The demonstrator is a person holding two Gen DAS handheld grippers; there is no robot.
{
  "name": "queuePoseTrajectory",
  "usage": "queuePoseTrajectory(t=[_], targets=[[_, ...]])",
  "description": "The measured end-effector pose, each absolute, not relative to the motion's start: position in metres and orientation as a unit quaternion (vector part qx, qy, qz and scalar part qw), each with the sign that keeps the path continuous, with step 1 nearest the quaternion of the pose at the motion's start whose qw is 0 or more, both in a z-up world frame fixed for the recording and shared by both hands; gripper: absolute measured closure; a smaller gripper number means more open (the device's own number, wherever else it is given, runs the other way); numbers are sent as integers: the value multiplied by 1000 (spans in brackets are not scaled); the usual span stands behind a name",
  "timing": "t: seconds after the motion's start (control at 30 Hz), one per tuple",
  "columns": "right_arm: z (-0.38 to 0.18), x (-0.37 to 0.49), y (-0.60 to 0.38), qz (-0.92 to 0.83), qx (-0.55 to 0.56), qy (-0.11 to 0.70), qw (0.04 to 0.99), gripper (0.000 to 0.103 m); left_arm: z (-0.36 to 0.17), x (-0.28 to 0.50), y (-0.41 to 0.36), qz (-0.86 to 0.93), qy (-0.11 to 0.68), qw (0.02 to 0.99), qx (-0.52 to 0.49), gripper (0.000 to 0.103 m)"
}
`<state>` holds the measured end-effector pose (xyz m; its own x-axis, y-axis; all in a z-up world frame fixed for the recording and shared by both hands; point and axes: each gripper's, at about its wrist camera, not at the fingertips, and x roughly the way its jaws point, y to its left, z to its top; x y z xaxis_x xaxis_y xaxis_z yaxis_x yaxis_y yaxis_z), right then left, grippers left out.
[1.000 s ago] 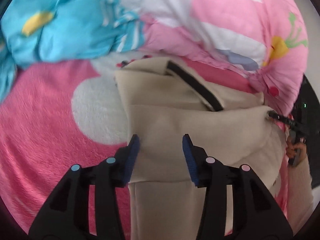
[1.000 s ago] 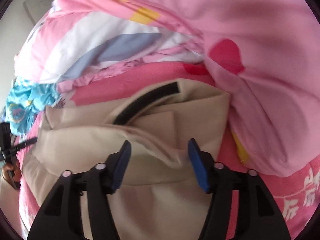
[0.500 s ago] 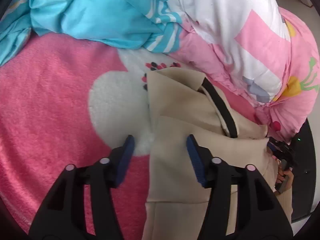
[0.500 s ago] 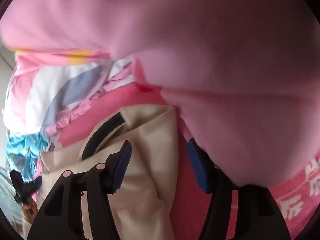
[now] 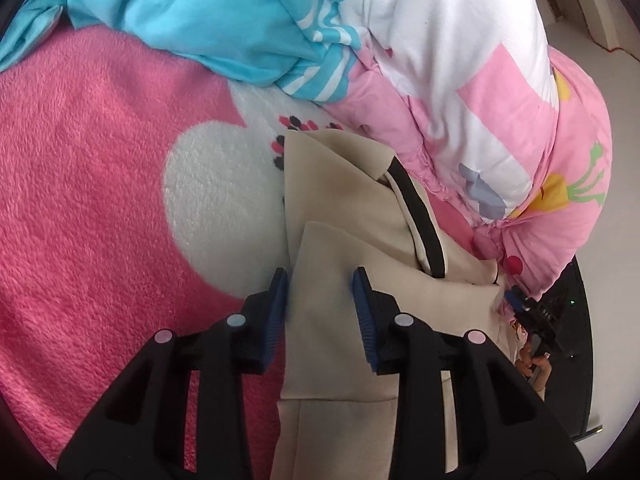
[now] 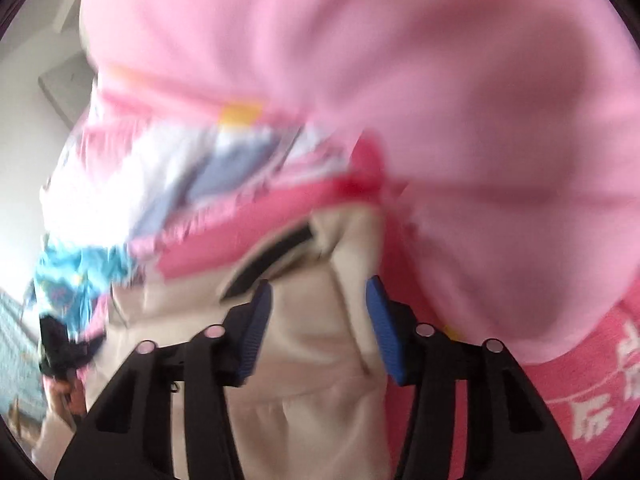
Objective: Fold large clothes
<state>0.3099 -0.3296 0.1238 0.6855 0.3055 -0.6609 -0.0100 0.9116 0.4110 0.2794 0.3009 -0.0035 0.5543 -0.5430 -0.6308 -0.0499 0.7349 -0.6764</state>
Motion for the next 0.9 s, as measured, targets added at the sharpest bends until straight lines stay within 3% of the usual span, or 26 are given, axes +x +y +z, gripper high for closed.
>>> queuePoseTrajectory(t=[0.1, 0.27, 0.53, 0.57, 0.6, 0.73, 0.83, 0.9], targets=[[138, 309, -335, 98, 211, 364, 902, 55, -1, 280, 295, -152, 447, 826, -309, 71], [103, 339, -304, 147, 172, 477, 849, 55, -2, 283, 294, -160, 444, 823, -317, 71], [71, 351, -327, 98, 220, 474, 847, 53, -1, 279, 297, -171, 443, 819, -322, 68], [74, 346, -327, 99, 204, 473, 851, 66, -1, 278, 297, -172, 442, 819, -322, 68], [77, 341, -322, 110, 191, 470, 854, 90, -1, 278, 297, -172, 441, 819, -324, 71], [100, 320, -301, 115, 184, 417, 883, 91, 4, 269, 299, -167, 429, 826, -326, 79], [121, 296, -312, 116, 210, 366, 899, 92, 15, 256, 301, -178, 409, 837, -318, 98], [128, 288, -317, 115, 213, 352, 904, 94, 30, 246, 296, -184, 389, 856, -287, 98]])
